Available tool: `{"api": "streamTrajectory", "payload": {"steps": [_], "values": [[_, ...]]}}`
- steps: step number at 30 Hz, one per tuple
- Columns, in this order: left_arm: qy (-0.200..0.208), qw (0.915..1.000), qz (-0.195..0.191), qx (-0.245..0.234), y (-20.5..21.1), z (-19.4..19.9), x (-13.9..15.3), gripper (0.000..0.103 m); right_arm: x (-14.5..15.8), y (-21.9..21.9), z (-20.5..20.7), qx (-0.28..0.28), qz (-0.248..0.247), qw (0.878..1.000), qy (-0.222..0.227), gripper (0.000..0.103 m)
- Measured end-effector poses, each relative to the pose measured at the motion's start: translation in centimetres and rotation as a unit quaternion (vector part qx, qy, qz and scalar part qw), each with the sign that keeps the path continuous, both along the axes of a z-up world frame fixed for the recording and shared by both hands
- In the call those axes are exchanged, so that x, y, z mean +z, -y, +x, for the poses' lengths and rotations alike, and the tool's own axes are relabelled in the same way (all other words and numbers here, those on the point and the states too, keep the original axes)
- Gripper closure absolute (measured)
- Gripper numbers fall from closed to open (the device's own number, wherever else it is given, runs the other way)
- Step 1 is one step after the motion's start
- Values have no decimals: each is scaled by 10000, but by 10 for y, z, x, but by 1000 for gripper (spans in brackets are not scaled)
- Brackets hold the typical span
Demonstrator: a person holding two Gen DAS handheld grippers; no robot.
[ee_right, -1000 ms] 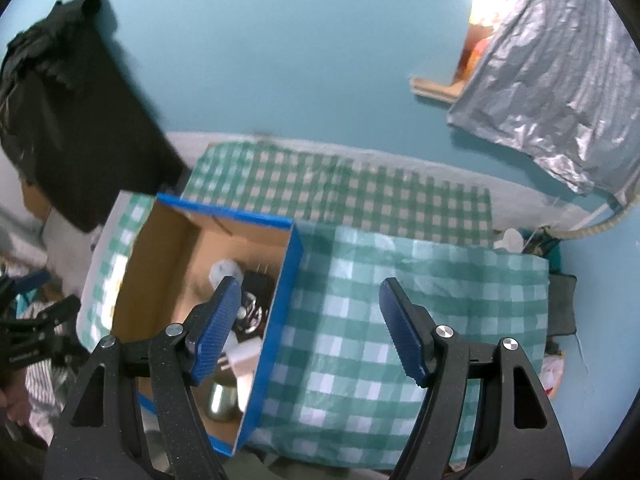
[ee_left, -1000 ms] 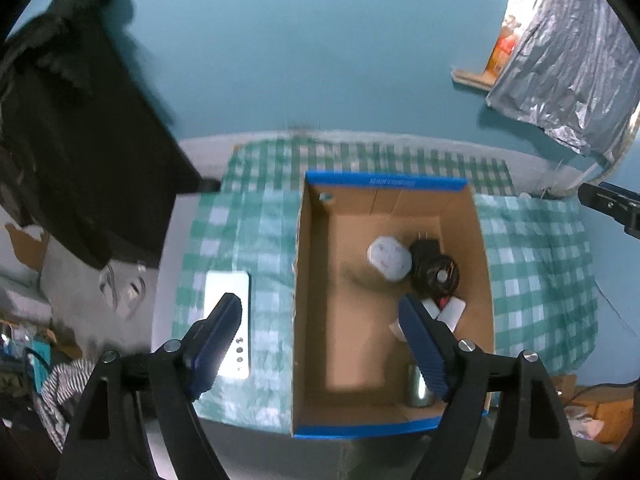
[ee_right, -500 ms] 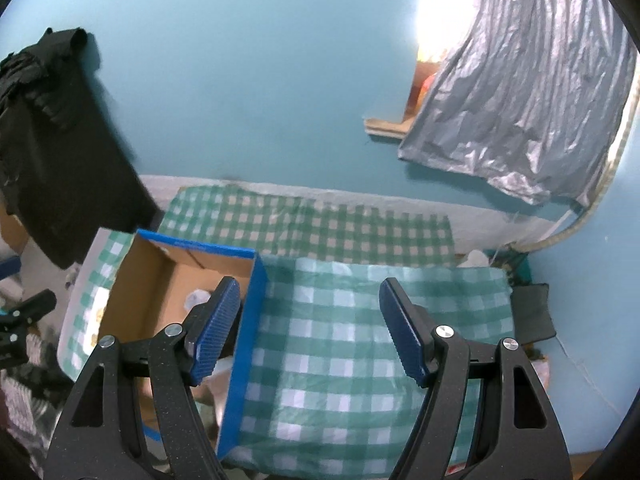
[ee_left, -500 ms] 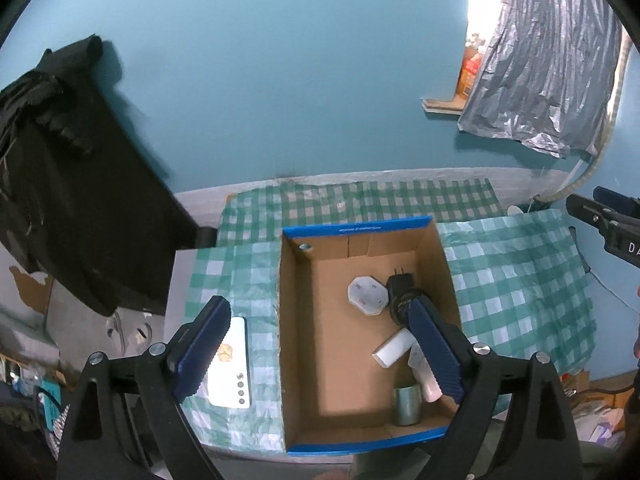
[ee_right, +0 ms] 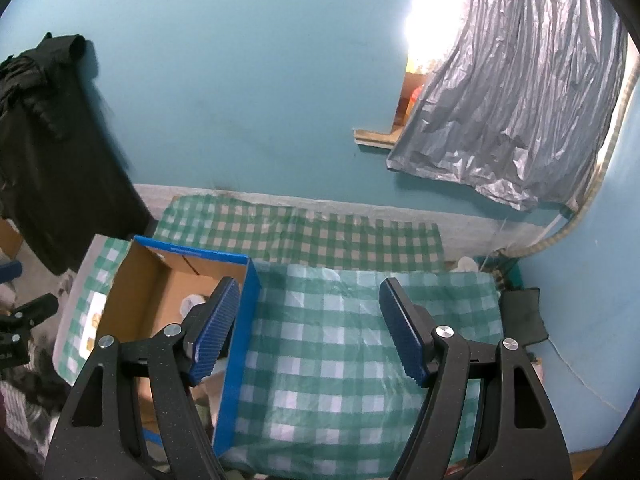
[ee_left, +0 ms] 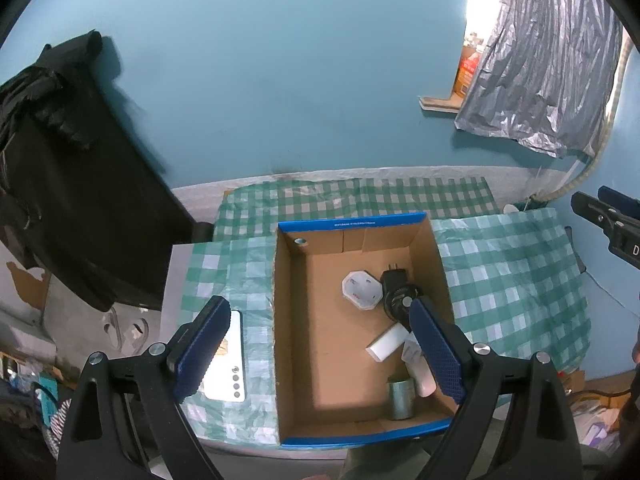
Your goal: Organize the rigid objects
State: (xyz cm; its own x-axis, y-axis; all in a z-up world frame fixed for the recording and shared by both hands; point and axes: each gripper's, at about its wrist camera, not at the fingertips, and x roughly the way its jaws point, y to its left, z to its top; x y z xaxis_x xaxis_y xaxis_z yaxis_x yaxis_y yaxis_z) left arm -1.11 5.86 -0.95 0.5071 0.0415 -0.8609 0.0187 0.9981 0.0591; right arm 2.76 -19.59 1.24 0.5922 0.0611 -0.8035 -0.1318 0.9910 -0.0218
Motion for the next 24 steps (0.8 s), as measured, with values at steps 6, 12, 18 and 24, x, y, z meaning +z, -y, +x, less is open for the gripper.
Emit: {"api": "streamTrajectory", "payload": {"steps": [6,12,18,24], "values": [[-37,10000,34,-23,1,-1,0,11,-2,0,1,-21,15,10000,-59,31],[-34,10000,42,-7,1,-2,-1,11,-2,-1,1,0,2,10000,-77,31],[-59,10000,67,-31,1,-3,-2,11,-2,-2,3,-3,6,10000,-46,31],[-62,9999,111,-53,3,-2,-3,11,-2,-2,3,6,5,10000,-50,31]]}}
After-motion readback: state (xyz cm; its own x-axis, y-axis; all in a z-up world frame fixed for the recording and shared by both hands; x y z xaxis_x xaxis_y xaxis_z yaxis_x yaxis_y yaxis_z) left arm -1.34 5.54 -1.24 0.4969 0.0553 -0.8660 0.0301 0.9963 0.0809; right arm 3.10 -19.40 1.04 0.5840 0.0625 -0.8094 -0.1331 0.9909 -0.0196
